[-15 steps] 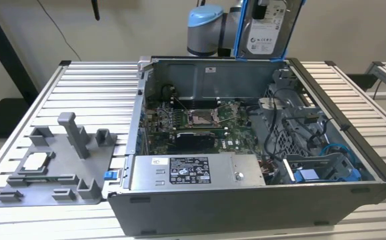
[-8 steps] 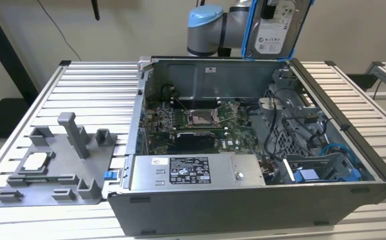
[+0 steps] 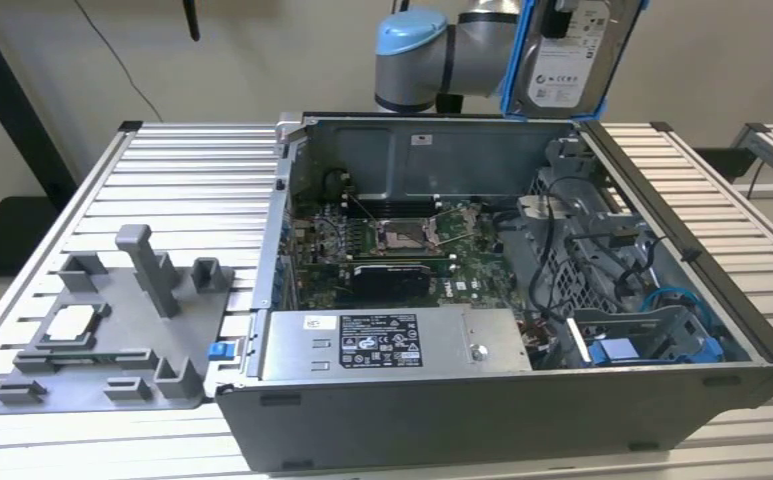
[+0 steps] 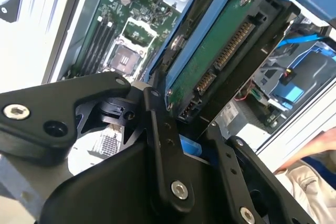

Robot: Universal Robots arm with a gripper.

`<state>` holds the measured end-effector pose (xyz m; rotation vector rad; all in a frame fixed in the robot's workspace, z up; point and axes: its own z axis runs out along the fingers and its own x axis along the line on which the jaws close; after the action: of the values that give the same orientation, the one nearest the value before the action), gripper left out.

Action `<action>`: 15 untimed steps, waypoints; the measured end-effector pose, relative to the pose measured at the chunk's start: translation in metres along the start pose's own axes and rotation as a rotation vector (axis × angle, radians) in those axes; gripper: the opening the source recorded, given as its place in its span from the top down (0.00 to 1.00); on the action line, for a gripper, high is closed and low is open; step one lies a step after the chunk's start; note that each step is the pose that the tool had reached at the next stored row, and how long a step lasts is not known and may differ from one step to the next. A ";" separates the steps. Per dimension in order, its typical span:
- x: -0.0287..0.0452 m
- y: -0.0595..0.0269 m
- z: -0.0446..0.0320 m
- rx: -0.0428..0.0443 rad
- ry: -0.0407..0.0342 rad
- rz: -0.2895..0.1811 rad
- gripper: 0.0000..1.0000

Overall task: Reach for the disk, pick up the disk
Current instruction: 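Pick up the disk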

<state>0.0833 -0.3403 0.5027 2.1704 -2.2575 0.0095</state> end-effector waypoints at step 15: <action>-0.0013 -0.0161 0.0000 0.0000 0.0000 0.000 1.00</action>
<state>0.0994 -0.3396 0.5027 2.1704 -2.2575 0.0095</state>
